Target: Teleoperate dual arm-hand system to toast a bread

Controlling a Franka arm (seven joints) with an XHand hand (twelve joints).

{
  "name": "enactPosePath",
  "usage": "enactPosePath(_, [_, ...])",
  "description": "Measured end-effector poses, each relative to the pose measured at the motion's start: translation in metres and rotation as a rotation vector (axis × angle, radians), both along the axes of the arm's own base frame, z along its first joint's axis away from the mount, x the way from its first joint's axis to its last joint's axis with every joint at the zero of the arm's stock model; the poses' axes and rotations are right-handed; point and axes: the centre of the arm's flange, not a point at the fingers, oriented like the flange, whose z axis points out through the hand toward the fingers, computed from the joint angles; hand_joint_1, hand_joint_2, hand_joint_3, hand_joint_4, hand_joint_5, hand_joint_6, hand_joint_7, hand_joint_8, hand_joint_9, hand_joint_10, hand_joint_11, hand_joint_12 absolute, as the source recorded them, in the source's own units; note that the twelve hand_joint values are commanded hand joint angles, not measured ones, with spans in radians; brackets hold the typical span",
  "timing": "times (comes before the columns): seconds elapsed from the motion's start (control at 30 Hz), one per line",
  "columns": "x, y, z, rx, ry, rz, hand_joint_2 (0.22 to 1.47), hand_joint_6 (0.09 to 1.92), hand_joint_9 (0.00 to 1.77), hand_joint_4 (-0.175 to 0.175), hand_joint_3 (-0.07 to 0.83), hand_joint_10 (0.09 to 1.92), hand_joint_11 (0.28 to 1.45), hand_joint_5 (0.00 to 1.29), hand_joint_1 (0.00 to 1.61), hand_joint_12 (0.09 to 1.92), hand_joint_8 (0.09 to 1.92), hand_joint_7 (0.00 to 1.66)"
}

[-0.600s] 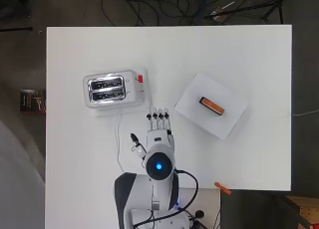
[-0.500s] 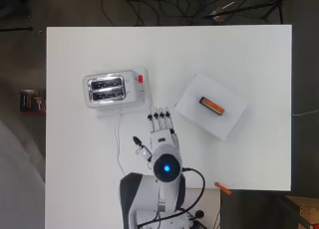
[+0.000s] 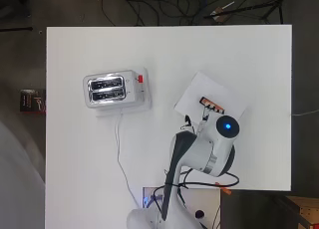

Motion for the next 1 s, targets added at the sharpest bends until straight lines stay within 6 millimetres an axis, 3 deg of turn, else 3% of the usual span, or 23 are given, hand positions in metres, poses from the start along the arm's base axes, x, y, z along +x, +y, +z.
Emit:
enactPosePath(0.17, [0.028,-0.041,-0.052,0.012,0.089,-0.067,1.18,0.09,0.59,0.056,-0.003,0.09,0.51,0.45,0.00,0.09,0.09,0.47])
enactPosePath(0.4, [0.076,-0.085,-0.148,0.082,0.195,-0.102,1.14,0.09,0.58,0.075,-0.010,0.09,0.51,0.47,0.06,0.09,0.09,0.49])
enactPosePath(0.5, [0.086,-0.101,-0.170,0.114,0.204,-0.067,1.10,0.09,0.52,0.069,-0.017,0.09,0.49,0.43,0.10,0.09,0.09,0.46])
enactPosePath(0.57, [0.086,-0.102,-0.173,0.116,0.196,-0.025,1.07,0.09,0.49,0.050,-0.023,0.09,0.47,0.40,0.15,0.09,0.09,0.44])
enactPosePath(0.63, [0.081,-0.099,-0.171,0.119,0.176,0.008,1.05,0.09,0.50,0.010,-0.024,0.09,0.46,0.39,0.17,0.09,0.09,0.44])
enactPosePath(0.73, [0.070,-0.094,-0.150,0.100,0.147,0.051,1.05,0.09,0.53,-0.027,-0.016,0.09,0.46,0.38,0.19,0.09,0.09,0.46])
enactPosePath(0.87, [0.060,-0.090,-0.113,0.041,0.101,0.064,1.03,0.09,0.56,-0.042,-0.012,0.09,0.45,0.39,0.27,0.09,0.09,0.49])
enactPosePath(1.0, [0.056,-0.080,-0.089,0.025,0.062,0.108,1.00,0.09,0.56,-0.039,-0.017,0.09,0.44,0.39,0.32,0.09,0.09,0.50])
